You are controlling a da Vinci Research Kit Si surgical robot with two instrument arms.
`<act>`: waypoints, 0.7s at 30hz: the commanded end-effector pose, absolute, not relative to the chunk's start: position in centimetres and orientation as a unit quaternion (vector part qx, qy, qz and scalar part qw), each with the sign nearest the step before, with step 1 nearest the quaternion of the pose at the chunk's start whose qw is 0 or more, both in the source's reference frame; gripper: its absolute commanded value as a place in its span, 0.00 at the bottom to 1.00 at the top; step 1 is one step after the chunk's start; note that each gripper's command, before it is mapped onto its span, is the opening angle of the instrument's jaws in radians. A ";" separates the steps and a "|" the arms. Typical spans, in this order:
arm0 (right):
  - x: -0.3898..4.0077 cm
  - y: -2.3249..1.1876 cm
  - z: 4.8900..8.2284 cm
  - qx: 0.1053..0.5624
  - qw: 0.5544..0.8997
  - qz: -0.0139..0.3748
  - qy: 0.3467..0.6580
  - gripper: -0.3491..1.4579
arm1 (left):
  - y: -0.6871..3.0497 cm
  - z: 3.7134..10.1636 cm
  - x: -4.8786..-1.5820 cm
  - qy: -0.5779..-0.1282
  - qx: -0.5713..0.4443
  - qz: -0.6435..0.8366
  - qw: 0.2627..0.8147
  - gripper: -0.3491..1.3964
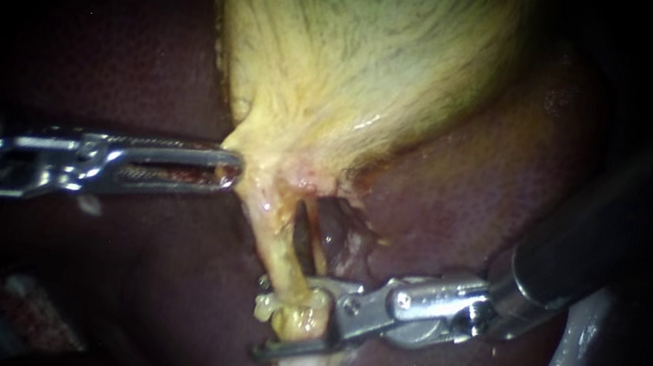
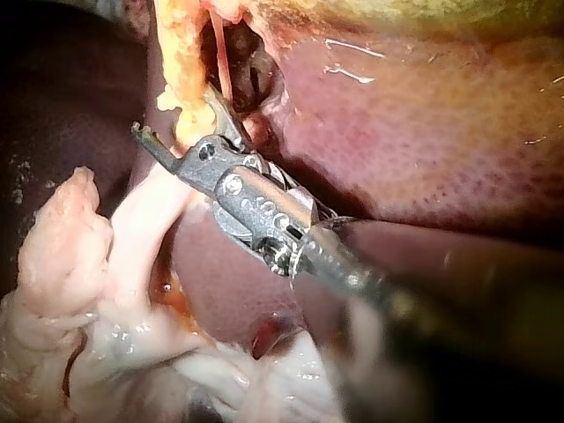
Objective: Going back first clip left tube
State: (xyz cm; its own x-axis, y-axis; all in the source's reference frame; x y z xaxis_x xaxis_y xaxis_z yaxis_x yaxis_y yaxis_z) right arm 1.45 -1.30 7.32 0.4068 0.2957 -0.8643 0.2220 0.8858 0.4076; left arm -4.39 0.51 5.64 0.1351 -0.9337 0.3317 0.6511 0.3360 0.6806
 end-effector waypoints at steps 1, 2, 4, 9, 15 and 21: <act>1.42 -1.29 7.31 0.234 0.805 0.021 0.545 0.52 | 0.51 5.64 -4.39 -0.370 0.191 -0.543 0.729 0.00; 1.39 -1.28 7.30 0.232 0.805 0.019 0.545 0.52 | 0.51 5.64 -4.38 -0.370 0.191 -0.543 0.729 0.00; 1.33 -1.26 7.28 0.227 0.806 0.016 0.547 0.52 | 0.51 5.64 -4.38 -0.370 0.191 -0.543 0.729 0.00; 1.19 -1.19 7.22 0.218 0.807 0.015 0.548 0.52 | 0.50 5.65 -4.38 -0.370 0.191 -0.543 0.729 0.00; 0.96 -1.08 7.09 0.206 0.810 0.018 0.549 0.52 | 0.50 5.65 -4.37 -0.370 0.191 -0.543 0.729 0.00; 0.63 -0.87 6.86 0.180 0.817 0.025 0.547 0.52 | 0.50 5.67 -4.36 -0.370 0.191 -0.543 0.729 0.00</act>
State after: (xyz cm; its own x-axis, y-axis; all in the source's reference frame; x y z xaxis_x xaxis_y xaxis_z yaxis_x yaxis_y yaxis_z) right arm 0.57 -0.82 6.81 0.4004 0.2330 -0.8862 0.1523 0.9368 0.3151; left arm -4.36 0.49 5.67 0.1365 -0.9330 0.3329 0.6504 0.3379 0.6803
